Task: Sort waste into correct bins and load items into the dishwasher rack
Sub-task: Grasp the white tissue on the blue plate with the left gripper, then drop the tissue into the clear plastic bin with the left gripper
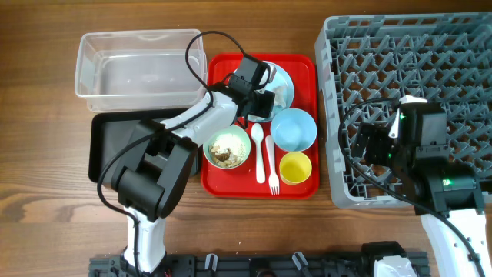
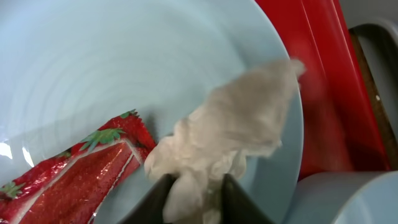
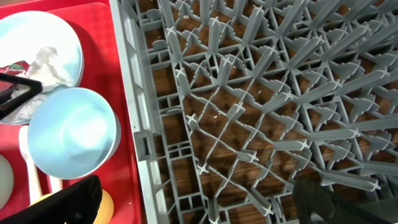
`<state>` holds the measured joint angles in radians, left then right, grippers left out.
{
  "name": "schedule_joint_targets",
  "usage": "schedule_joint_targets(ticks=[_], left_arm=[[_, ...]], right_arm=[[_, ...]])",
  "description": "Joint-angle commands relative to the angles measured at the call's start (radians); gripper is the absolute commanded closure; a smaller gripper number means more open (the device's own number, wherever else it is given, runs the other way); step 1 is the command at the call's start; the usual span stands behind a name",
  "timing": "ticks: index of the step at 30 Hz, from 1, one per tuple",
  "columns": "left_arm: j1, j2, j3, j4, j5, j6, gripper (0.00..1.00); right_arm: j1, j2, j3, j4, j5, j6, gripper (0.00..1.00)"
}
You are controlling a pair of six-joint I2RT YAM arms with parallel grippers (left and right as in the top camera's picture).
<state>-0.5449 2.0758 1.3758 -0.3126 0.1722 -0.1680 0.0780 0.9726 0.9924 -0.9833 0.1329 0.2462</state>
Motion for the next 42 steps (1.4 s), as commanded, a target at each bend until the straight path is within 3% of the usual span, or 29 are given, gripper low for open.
schedule_joint_targets(ticks=[1,13,20,24,26,28,32,37,42], left_arm=[[0.02,-0.022,0.016,0.009,-0.01,0.004,0.96],[0.222,-0.367,0.016,-0.04,-0.01,0.004,0.96],[0.423,-0.372,0.016,-0.07,-0.13,0.004,0.96],[0.484,-0.308,0.016,-0.107,-0.129,0.004,0.78],[0.488,-0.296,0.016,-0.119,-0.129,0.004,0.57],[0.479,-0.307,0.016,-0.114,-0.129,0.005,0.43],[0.426,-0.351,0.016,-0.108,-0.021,0.065,0.46],[0.274,-0.336,0.016,-0.137,0.071,0.276,0.3],[0.142,-0.232,0.016,-0.171,0.07,0.502,0.23]], right_arm=[[0.003,-0.001,0.022,0.0,0.021,0.015,0.0],[0.003,-0.001,0.022,0.003,0.025,0.015,0.0],[0.003,-0.001,0.022,0.003,0.024,0.015,0.0],[0.003,-0.001,0.022,0.003,0.024,0.015,0.0],[0.003,-0.001,0.022,0.003,0.024,0.015,0.0],[0.003,-0.001,0.022,0.003,0.024,0.015,0.0],[0.003,-0.001,0.022,0.004,0.024,0.015,0.0],[0.003,-0.001,0.022,0.012,0.024,0.016,0.0],[0.003,-0.001,0.022,0.013,0.024,0.016,0.0]])
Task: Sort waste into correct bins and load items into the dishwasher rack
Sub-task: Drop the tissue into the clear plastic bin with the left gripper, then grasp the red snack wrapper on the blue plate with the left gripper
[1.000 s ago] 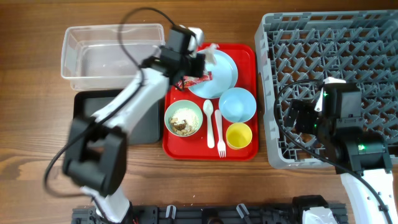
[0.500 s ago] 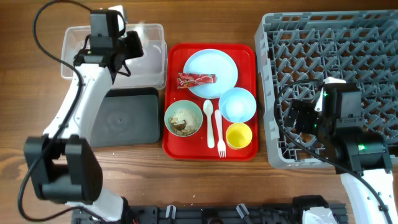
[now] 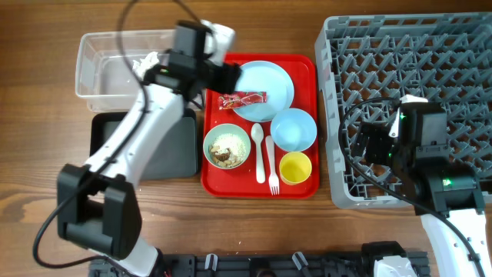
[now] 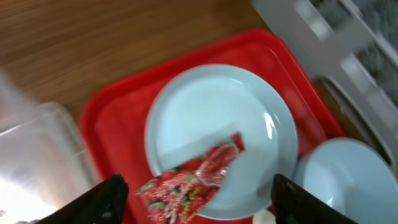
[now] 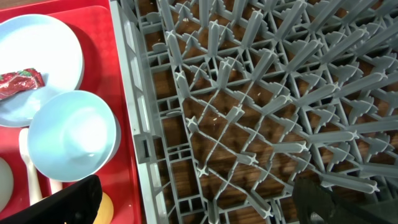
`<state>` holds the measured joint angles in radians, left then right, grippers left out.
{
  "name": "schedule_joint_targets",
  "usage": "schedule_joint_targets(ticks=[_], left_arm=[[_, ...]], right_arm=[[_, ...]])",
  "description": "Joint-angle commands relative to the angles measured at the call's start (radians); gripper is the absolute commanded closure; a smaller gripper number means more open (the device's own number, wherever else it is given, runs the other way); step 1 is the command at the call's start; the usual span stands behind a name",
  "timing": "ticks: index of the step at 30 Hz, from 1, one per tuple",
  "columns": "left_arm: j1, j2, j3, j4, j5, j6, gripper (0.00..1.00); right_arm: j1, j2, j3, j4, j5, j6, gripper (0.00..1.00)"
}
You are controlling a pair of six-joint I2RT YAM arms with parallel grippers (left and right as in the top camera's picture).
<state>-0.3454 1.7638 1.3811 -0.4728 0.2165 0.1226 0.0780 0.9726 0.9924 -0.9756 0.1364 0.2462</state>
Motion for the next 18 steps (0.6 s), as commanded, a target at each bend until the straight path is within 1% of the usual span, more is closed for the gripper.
schedule_joint_targets(ticks=[1,4,6,7,10,12,18], left_arm=[[-0.077,0.104,0.01,-0.011,0.02,0.246,0.23],[-0.114,0.16,0.01,-0.008,-0.037,0.301,0.23],[-0.122,0.19,0.01,0.006,-0.08,0.301,0.18],[-0.122,0.219,0.01,0.019,-0.08,0.301,0.14],[-0.121,0.25,0.01,0.036,-0.088,0.302,0.1],[-0.121,0.267,0.01,0.051,-0.088,0.32,0.09],[-0.121,0.313,0.01,0.08,-0.115,0.32,0.09]], right_arm=[[0.003,-0.001,0.022,0.005,0.021,0.016,0.0],[0.003,-0.001,0.022,0.005,0.021,0.015,0.0],[0.003,-0.001,0.022,0.005,0.021,0.016,0.0],[0.003,-0.001,0.022,0.005,0.021,0.015,0.0],[0.003,-0.001,0.022,0.002,0.021,0.016,0.0],[0.003,-0.001,0.022,0.002,0.021,0.015,0.0],[0.003,-0.001,0.022,0.002,0.021,0.016,0.0]])
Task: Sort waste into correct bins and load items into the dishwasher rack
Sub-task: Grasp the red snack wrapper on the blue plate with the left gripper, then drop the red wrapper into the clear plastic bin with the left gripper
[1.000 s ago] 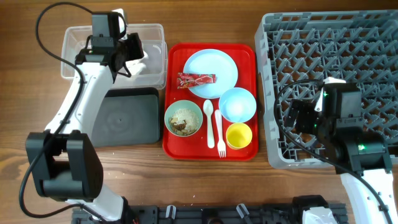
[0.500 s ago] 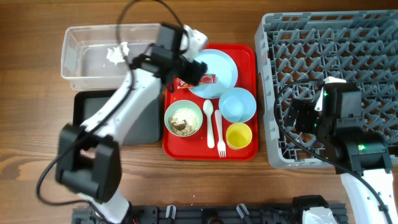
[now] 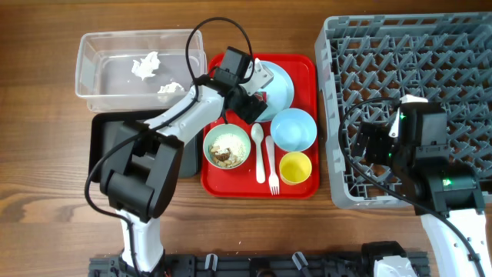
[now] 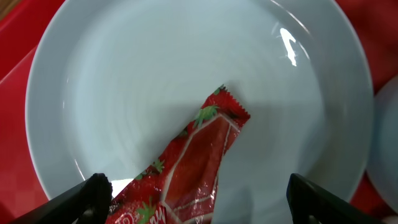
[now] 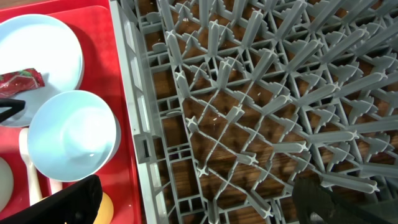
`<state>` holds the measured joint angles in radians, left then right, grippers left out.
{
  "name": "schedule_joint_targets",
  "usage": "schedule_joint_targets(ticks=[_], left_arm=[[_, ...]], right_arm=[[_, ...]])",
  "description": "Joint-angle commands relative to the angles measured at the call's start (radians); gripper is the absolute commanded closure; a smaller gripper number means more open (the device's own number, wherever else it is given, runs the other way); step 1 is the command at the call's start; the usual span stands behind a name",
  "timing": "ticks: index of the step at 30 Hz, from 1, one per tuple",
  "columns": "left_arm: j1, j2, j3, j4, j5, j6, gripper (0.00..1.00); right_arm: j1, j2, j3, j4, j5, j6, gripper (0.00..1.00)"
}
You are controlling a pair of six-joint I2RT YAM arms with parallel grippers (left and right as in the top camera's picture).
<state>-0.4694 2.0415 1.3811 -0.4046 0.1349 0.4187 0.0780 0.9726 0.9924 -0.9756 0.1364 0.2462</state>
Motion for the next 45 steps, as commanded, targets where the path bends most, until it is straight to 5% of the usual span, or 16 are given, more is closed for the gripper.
schedule_joint_targets(ticks=[1,3,7,12,15,25,35,37,39,41,42,45], left_arm=[[0.003,0.042,0.01,0.013,-0.041,0.024,0.09],[0.003,0.051,0.01,0.015,-0.047,0.023,0.13],[0.003,0.053,0.01,0.008,-0.047,0.023,0.37],[0.003,0.052,0.011,0.008,-0.072,0.023,0.89],[0.003,0.034,0.011,0.008,-0.104,0.014,0.96],[0.041,-0.225,0.011,-0.003,-0.109,-0.245,0.96],[0.361,-0.267,0.011,-0.003,-0.192,-0.591,0.94],[0.408,-0.239,0.011,0.002,-0.177,-0.619,0.85],[0.435,-0.223,0.011,0.0,-0.158,-0.618,0.85],[0.439,-0.224,0.011,0.006,-0.159,-0.618,0.48],[0.439,-0.228,0.011,0.014,-0.159,-0.617,0.43],[0.438,-0.264,0.011,0.023,-0.158,-0.617,0.42]], right_arm=[[0.003,-0.001,0.022,0.002,0.021,0.015,0.0],[0.003,-0.001,0.022,0.002,0.021,0.015,0.0],[0.003,-0.001,0.022,0.003,0.021,0.015,0.0],[0.003,-0.001,0.022,0.002,0.021,0.015,0.0],[0.003,-0.001,0.022,0.002,0.021,0.015,0.0],[0.003,-0.001,0.022,0.002,0.021,0.015,0.0],[0.003,-0.001,0.022,0.003,0.021,0.015,0.0],[0.003,-0.001,0.022,0.003,0.021,0.015,0.0],[0.003,-0.001,0.022,0.002,0.021,0.016,0.0],[0.003,-0.001,0.022,0.003,0.021,0.016,0.0],[0.003,-0.001,0.022,0.003,0.021,0.015,0.0],[0.003,-0.001,0.022,0.003,0.021,0.015,0.0]])
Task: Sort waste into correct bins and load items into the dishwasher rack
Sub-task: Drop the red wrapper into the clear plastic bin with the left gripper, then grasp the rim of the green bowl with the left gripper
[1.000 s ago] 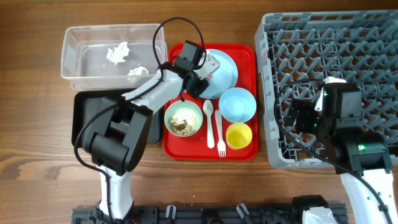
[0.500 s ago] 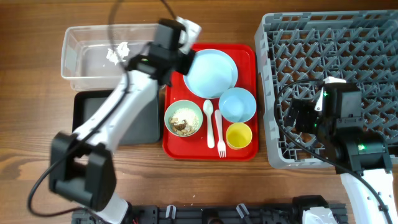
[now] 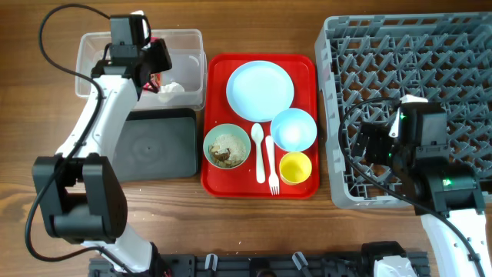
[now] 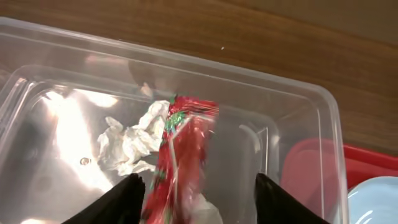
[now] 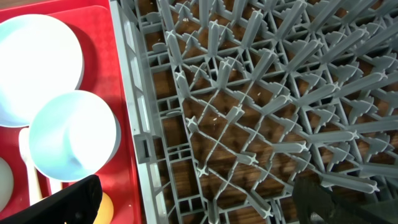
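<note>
My left gripper (image 3: 143,60) hangs over the clear plastic bin (image 3: 100,38) at the back left, fingers wide apart. A red strawberry-print wrapper (image 4: 185,146) shows blurred between those open fingers (image 4: 127,199), over the bin's inside. I cannot tell whether it touches the bin floor. Crumpled white tissue (image 4: 129,142) lies in the bin. The pale blue plate (image 3: 260,90) on the red tray (image 3: 219,181) is bare. My right gripper (image 5: 199,199) stands open above the grey dishwasher rack (image 3: 407,46), holding nothing.
On the tray sit a blue bowl (image 3: 293,128), a green bowl with food scraps (image 3: 227,145), a yellow cup (image 3: 295,167), a white spoon (image 3: 258,150) and a fork (image 3: 271,165). A black bin (image 3: 154,146) lies in front of the clear one.
My left gripper was open over the wrapper on the plate. Now it is open over the clear bin with the wrapper between its fingers, and the plate is bare. The right arm is unchanged.
My left gripper was first shut on a tissue on the plate. Then it stood open by the clear bin, with the tissue inside. Then it was back over the plate above the wrapper. Now the wrapper is at the clear bin too.
</note>
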`<state>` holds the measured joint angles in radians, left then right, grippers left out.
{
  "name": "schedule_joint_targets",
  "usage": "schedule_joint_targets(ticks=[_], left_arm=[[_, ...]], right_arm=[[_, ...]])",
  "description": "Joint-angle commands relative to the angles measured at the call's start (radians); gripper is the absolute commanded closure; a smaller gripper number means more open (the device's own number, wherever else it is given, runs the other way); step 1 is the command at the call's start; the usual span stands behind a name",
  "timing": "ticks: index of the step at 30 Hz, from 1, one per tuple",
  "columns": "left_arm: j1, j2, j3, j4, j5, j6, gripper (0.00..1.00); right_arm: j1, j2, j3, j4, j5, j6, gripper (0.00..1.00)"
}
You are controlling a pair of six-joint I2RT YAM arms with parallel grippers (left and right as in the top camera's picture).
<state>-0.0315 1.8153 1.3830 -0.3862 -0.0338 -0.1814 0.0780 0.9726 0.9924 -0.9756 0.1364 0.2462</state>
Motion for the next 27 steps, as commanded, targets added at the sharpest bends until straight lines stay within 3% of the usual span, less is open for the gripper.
schedule_joint_targets(ticks=[1,6,9,14,19,21,27], left_arm=[[-0.006,-0.068,0.009,0.0,0.01,-0.017,0.35],[-0.079,-0.198,0.009,-0.142,0.071,-0.018,0.24],[-0.138,-0.219,0.009,-0.251,0.123,-0.018,0.0],[-0.226,-0.195,0.008,-0.362,0.304,-0.083,0.0],[-0.334,-0.154,0.008,-0.394,0.294,-0.142,0.04],[-0.375,-0.132,0.008,-0.405,0.291,-0.171,0.1],[-0.51,-0.029,0.008,-0.487,0.166,-0.28,0.17]], right_arm=[[0.003,-0.001,0.022,0.003,0.021,0.016,0.0],[0.003,-0.001,0.022,0.009,0.021,0.016,0.0],[0.003,-0.001,0.022,0.012,0.021,0.016,0.0],[0.003,-0.001,0.022,0.013,0.021,0.016,0.0],[0.003,-0.001,0.022,0.014,0.02,0.016,0.0],[0.003,-0.001,0.022,0.013,0.02,0.016,0.0],[0.003,-0.001,0.022,0.014,0.02,0.016,0.0]])
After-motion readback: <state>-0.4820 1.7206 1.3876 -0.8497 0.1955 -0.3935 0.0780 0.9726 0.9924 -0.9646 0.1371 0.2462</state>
